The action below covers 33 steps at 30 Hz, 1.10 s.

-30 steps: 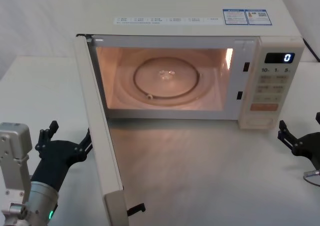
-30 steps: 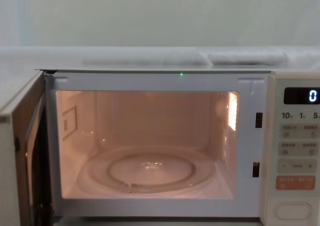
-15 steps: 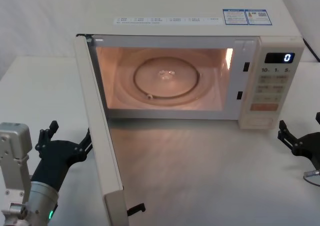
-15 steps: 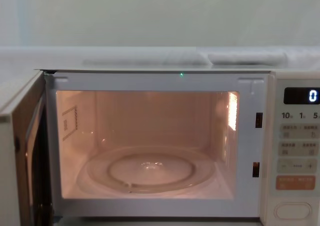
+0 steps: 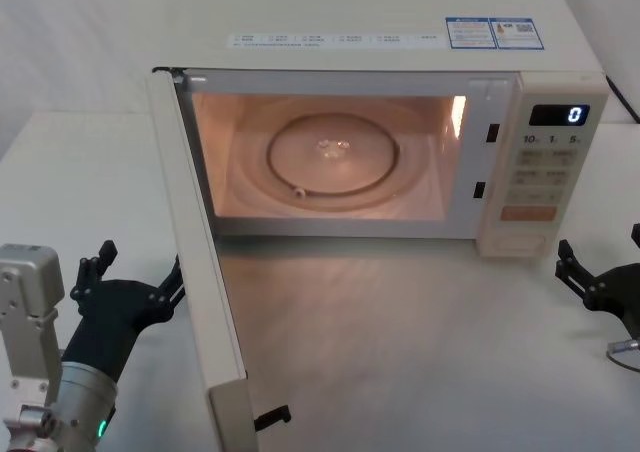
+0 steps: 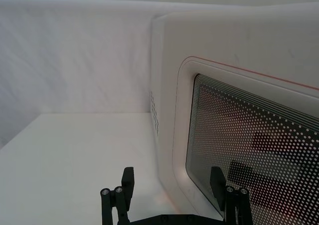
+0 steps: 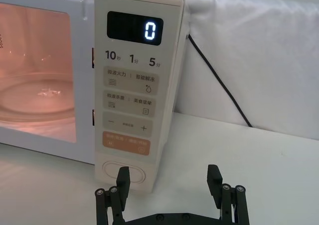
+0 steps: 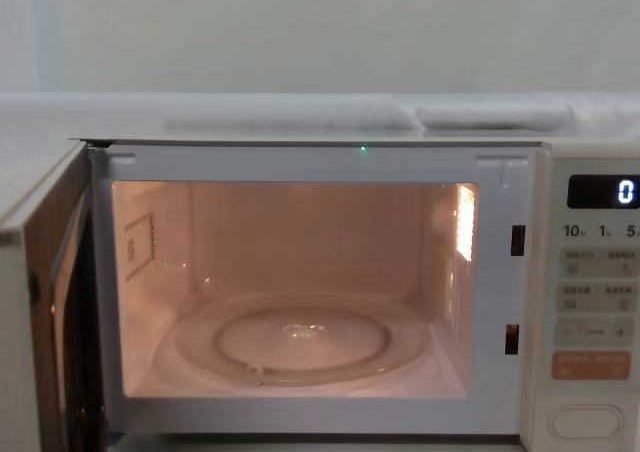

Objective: Press the button to open the microwave door with one hand; close the microwave door with the other hand.

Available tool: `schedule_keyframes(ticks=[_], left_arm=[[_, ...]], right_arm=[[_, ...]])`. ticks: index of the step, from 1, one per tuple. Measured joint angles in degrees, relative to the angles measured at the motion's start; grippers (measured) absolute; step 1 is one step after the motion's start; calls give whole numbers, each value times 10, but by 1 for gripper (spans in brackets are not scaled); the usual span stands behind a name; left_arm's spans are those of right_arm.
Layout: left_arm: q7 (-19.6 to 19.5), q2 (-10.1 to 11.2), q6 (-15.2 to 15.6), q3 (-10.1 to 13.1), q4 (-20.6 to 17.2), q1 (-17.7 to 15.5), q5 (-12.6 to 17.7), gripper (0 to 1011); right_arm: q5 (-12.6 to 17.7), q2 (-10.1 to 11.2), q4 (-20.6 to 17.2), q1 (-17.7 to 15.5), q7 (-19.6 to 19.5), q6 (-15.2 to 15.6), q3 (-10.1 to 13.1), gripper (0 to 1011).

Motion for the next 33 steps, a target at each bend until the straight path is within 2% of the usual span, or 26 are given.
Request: schedule_keyframes(ticks=[27,33], left_arm=[[0,0,0,0,0,0,0,1000],[0,0,0,0,0,0,0,871]], right_arm=[[0,0,0,0,0,0,0,1002],[0,0,0,0,0,0,0,1002]])
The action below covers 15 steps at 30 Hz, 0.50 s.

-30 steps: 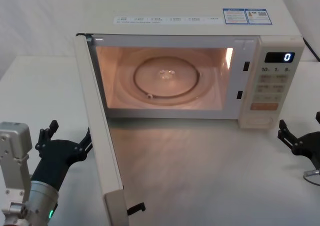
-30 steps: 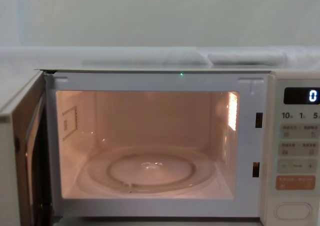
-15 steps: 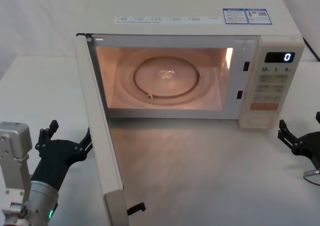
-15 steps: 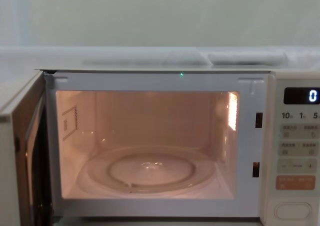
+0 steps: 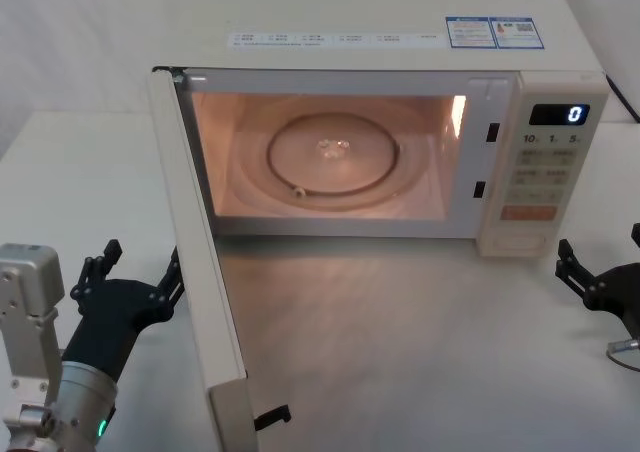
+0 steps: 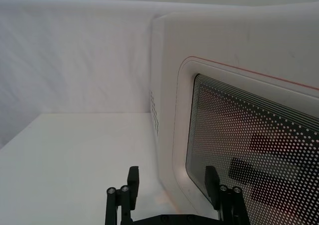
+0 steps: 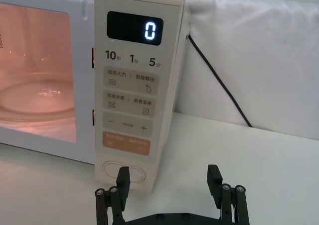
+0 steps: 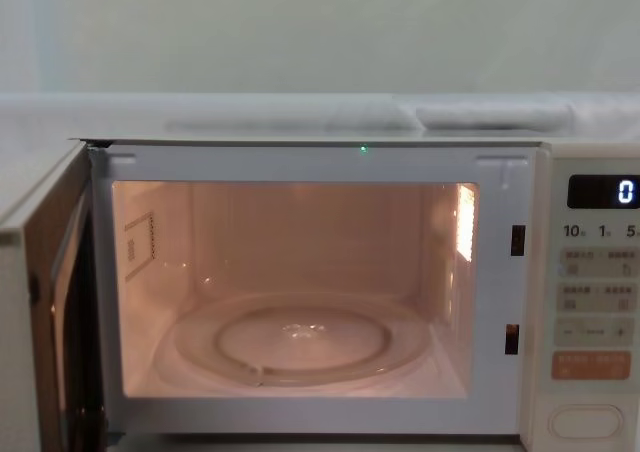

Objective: Press the button to open the microwave door with one hand; close the microwave door with the other hand.

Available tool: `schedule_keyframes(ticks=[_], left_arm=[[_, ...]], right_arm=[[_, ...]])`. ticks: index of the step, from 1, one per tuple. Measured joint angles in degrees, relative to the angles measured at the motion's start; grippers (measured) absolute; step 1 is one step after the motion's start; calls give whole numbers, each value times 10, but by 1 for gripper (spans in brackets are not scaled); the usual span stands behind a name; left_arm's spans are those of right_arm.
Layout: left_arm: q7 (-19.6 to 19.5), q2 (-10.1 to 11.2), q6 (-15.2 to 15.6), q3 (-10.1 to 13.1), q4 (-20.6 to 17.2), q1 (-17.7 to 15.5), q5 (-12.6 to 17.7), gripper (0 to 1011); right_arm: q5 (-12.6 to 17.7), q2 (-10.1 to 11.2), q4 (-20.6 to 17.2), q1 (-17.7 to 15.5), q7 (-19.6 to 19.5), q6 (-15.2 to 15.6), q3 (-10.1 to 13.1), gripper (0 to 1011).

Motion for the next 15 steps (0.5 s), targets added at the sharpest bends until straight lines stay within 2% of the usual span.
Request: schedule_keyframes(ticks=[5,8,9,10,15], left_arm=[[0,0,0,0,0,0,0,749],[0,0,0,0,0,0,0,630],[0,0,0,0,0,0,0,630],[0,0,0,0,0,0,0,570],[0,0,0,0,0,0,0,402]], right_arm=[[0,0,0,0,0,0,0,1002],[0,0,0,0,0,0,0,1002],[0,0,0,0,0,0,0,1002],[0,0,0,0,0,0,0,1002],[0,0,0,0,0,0,0,1002]])
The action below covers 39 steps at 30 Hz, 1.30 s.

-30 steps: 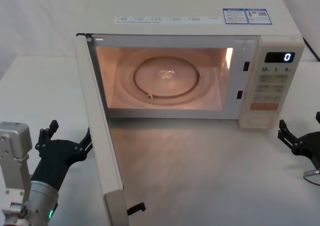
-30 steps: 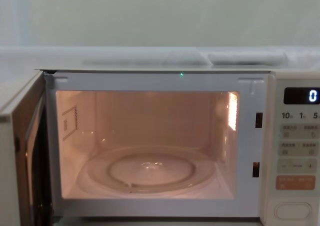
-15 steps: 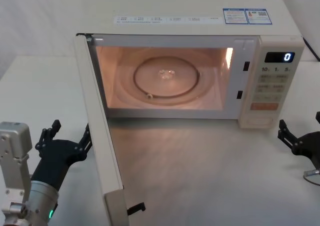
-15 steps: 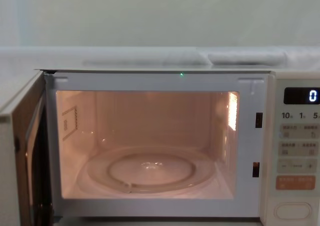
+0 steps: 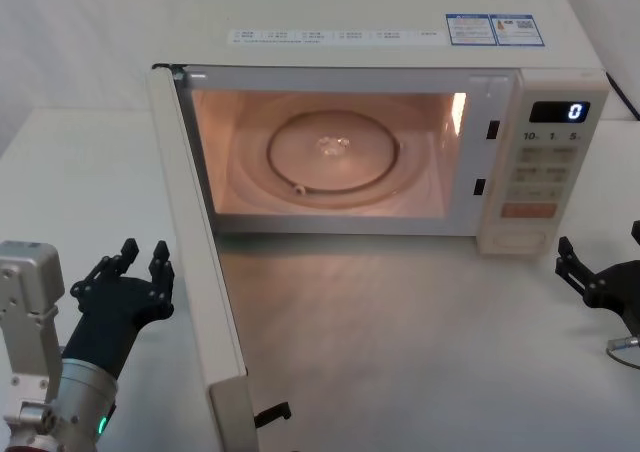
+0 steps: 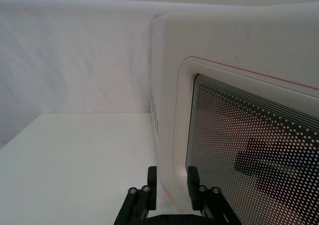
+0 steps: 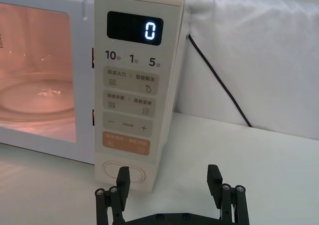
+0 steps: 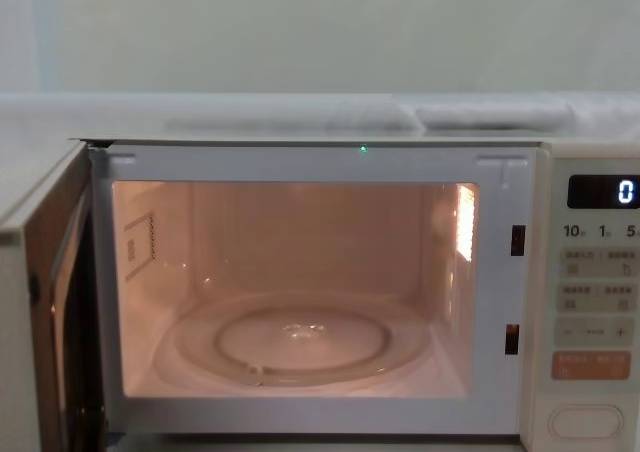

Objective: Press the button to open the microwave door with one hand; close the microwave door with the other hand.

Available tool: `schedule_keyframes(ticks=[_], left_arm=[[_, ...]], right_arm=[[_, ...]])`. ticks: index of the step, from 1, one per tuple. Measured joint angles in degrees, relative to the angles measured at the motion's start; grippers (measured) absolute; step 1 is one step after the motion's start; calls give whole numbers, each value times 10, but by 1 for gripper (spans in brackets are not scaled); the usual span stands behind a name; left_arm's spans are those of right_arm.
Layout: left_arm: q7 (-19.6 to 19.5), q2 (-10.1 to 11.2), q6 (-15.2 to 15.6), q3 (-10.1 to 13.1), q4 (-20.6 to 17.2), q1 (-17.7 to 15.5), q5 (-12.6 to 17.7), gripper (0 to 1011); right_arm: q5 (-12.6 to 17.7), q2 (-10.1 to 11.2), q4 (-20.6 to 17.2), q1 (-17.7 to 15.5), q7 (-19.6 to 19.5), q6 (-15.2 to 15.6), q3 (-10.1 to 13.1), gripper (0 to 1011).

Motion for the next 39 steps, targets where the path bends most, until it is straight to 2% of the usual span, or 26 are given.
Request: schedule_keyframes(ticks=[8,9,12,13,27,34,39], left_arm=[[0,0,0,0,0,0,0,157],[0,0,0,0,0,0,0,99],[0,0,0,0,0,0,0,46],[0,0,0,0,0,0,0,0],[-5,-3,3,-3,0,0,0,0],[-31,-6,15,-20,-8,5,-11,0],[-46,-5,27,-40,-19,11,-27,0]], right_arm=[[0,0,0,0,0,0,0,1002],[0,0,0,0,0,0,0,1002],[0,0,0,0,0,0,0,1002],[0,0,0,0,0,0,0,1002],[0,0,0,0,0,0,0,1002],[0,0,0,0,0,0,0,1002],[0,0,0,0,0,0,0,1002]])
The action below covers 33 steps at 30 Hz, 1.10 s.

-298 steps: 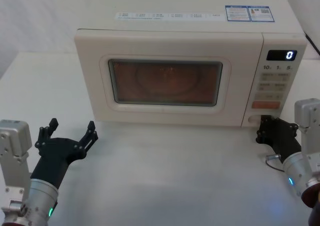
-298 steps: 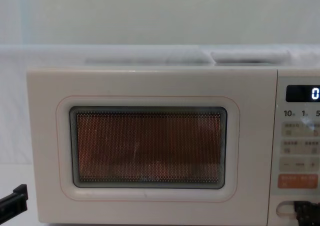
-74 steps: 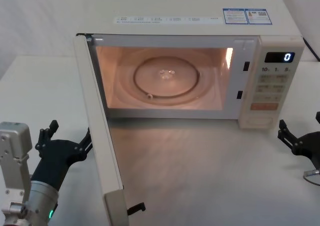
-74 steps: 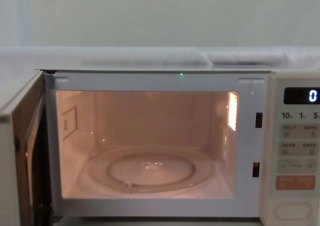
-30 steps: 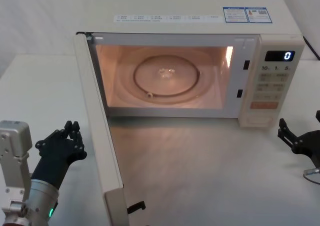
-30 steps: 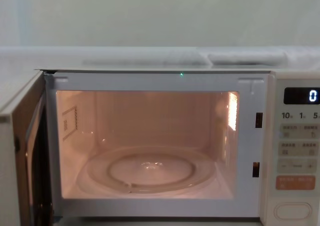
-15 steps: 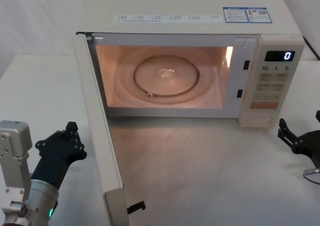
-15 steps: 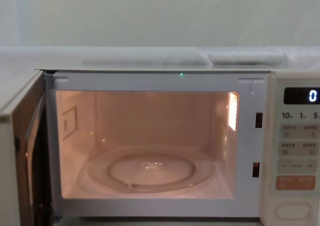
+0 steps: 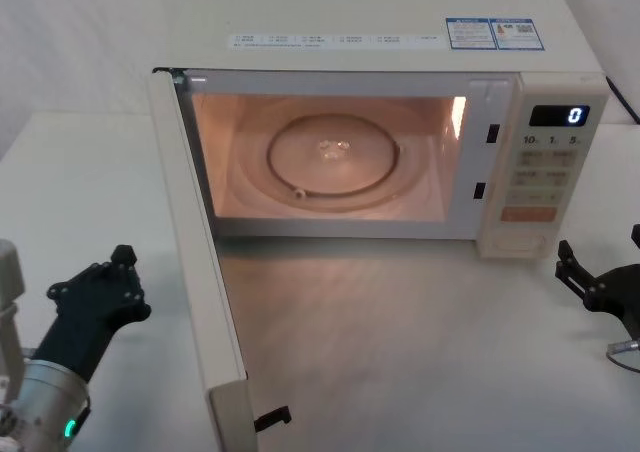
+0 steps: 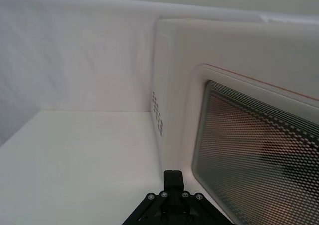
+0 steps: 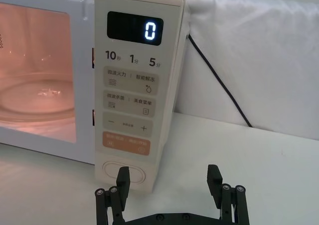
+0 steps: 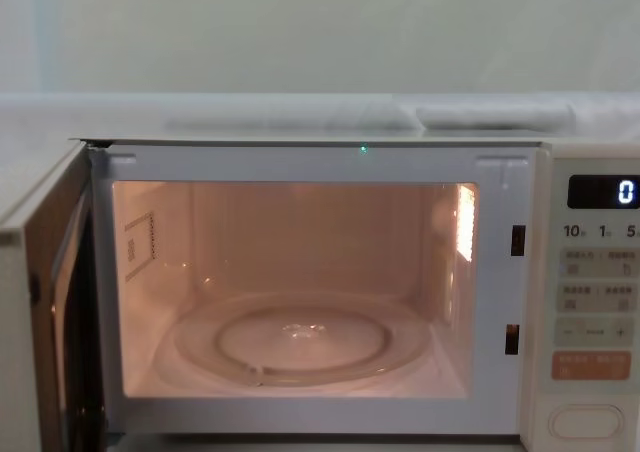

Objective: Press the button to open the microwave door with one hand; close the microwave door with the other hand.

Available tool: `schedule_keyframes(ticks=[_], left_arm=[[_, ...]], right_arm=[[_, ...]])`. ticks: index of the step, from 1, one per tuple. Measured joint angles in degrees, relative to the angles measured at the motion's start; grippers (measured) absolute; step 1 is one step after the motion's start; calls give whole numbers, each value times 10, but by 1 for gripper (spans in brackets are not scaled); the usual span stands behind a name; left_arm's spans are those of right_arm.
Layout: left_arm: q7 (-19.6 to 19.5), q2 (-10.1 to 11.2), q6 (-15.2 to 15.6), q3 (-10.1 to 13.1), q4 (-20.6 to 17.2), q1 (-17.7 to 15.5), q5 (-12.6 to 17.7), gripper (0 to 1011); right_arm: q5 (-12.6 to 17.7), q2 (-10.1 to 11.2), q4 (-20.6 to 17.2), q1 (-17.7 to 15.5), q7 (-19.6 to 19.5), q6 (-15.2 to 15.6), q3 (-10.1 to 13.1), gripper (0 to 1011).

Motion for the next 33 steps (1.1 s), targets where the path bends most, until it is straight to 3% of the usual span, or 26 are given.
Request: schedule_keyframes(ticks=[10,22,29,33], left_arm=[[-36,15,27,-63,-28,21,-60,0],[-102,53,75,-141,-67,57,-197,0],[-179,80,58,-168,-72,84,-255,0],[-231,97,38,-172,-72,97,-278,0]], right_arm=[[0,0,0,0,0,0,0,1002],[0,0,0,0,0,0,0,1002],[0,0,0,0,0,0,0,1002],[0,0,0,0,0,0,0,1002]])
